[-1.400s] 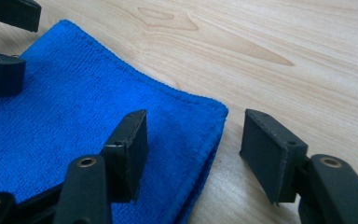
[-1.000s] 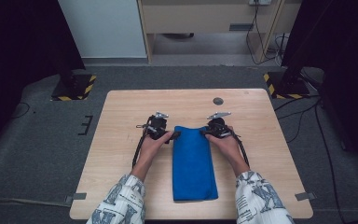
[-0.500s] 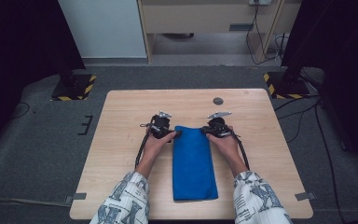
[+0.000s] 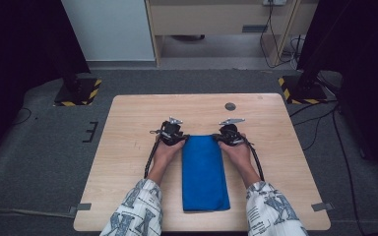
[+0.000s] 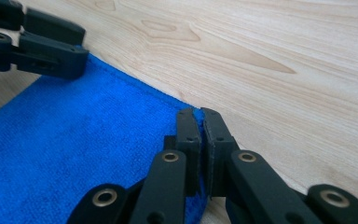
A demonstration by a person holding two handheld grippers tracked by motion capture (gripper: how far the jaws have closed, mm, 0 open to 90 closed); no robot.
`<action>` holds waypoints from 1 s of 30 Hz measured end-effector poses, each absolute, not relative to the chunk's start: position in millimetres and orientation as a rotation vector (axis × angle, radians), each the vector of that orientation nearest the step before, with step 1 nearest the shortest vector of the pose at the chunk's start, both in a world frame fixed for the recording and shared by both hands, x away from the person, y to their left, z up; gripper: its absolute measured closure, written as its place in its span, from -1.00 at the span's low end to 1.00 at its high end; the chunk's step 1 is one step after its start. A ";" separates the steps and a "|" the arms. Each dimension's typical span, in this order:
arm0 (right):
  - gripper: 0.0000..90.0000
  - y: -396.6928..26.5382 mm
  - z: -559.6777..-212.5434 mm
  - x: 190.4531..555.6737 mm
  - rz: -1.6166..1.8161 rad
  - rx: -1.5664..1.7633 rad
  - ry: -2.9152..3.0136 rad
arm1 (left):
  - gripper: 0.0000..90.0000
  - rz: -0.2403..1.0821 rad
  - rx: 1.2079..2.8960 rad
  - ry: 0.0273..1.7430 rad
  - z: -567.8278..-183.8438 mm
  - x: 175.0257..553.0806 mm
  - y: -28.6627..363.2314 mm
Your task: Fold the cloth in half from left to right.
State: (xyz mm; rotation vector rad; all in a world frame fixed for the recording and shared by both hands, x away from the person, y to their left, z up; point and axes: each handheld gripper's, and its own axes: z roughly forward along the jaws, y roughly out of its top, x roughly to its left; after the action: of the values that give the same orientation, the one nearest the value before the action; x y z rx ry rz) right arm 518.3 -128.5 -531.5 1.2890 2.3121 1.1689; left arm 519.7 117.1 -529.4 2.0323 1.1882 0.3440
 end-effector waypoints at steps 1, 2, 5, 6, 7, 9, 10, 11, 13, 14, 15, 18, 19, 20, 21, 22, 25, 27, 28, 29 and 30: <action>0.94 -129.0 -530.6 517.6 1.174 1.290 2.312 | 0.57 0.344 2.048 1.176 -528.9 517.8 113.8; 0.94 -129.4 -530.2 517.1 1.181 1.290 2.306 | 0.64 0.334 2.049 1.174 -528.8 517.1 112.6; 0.94 -131.2 -529.5 515.9 1.190 1.293 2.306 | 0.76 0.323 2.052 1.175 -528.4 516.5 111.5; 0.94 -132.5 -528.1 514.2 1.203 1.298 2.301 | 0.86 0.313 2.049 1.179 -527.2 516.0 111.0; 0.94 -133.0 -527.4 513.5 1.209 1.295 2.300 | 0.88 0.322 2.044 1.175 -525.4 515.2 110.6; 0.94 -134.2 -524.2 511.2 1.222 1.288 2.292 | 0.92 0.331 2.023 1.164 -522.4 513.8 109.4; 0.94 -134.8 -523.0 510.4 1.226 1.286 2.291 | 0.93 0.340 2.016 1.154 -519.9 512.7 108.4; 0.94 -134.8 -523.0 510.4 1.226 1.286 2.291 | 0.93 0.340 2.016 1.154 -519.9 512.7 108.4; 0.94 -137.8 -517.8 509.1 1.230 1.276 2.283 | 0.93 0.350 2.001 1.137 -513.7 510.2 106.7; 0.94 -139.0 -515.5 508.8 1.237 1.281 2.278 | 0.93 0.352 1.993 1.134 -511.7 509.5 106.9; 0.94 -140.2 -513.9 508.9 1.237 1.276 2.273 | 0.93 0.353 1.989 1.131 -510.2 509.0 107.1; 0.94 -141.9 -509.0 508.5 1.245 1.275 2.263 | 0.92 0.366 1.970 1.112 -504.1 507.5 108.9; 0.94 -141.9 -509.0 508.5 1.245 1.275 2.263 | 0.92 0.366 1.970 1.112 -504.1 507.5 108.9; 0.94 -142.2 -507.2 508.2 1.248 1.268 2.260 | 0.92 0.368 1.965 1.108 -502.2 506.8 109.9; 0.94 -142.1 -505.9 507.9 1.259 1.272 2.256 | 0.92 0.369 1.962 1.105 -501.4 506.6 110.3; 0.94 -141.9 -504.3 508.1 1.255 1.260 2.256 | 0.92 0.375 1.961 1.096 -499.0 506.0 111.5; 0.94 -140.8 -500.4 507.4 1.254 1.250 2.240 | 0.92 0.393 1.943 1.095 -495.4 505.4 112.3; 0.94 -138.4 -498.5 506.6 1.233 1.235 2.232 | 0.92 0.405 1.940 1.097 -494.2 504.8 110.8; 0.94 -137.0 -497.5 506.1 1.216 1.229 2.228 | 0.92 0.416 1.940 1.098 -493.4 504.2 109.5; 0.94 -135.5 -496.4 505.7 1.195 1.222 2.221 | 0.92 0.422 1.938 1.100 -492.8 503.9 108.7; 0.94 -134.5 -495.7 505.5 1.187 1.221 2.215 | 0.92 0.433 1.941 1.101 -491.9 503.6 107.6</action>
State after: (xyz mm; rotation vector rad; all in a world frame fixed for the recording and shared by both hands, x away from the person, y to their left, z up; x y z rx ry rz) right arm 505.5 -134.5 -495.7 1.2215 2.2154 1.1868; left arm 503.6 107.6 -491.9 1.9413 1.1009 0.4327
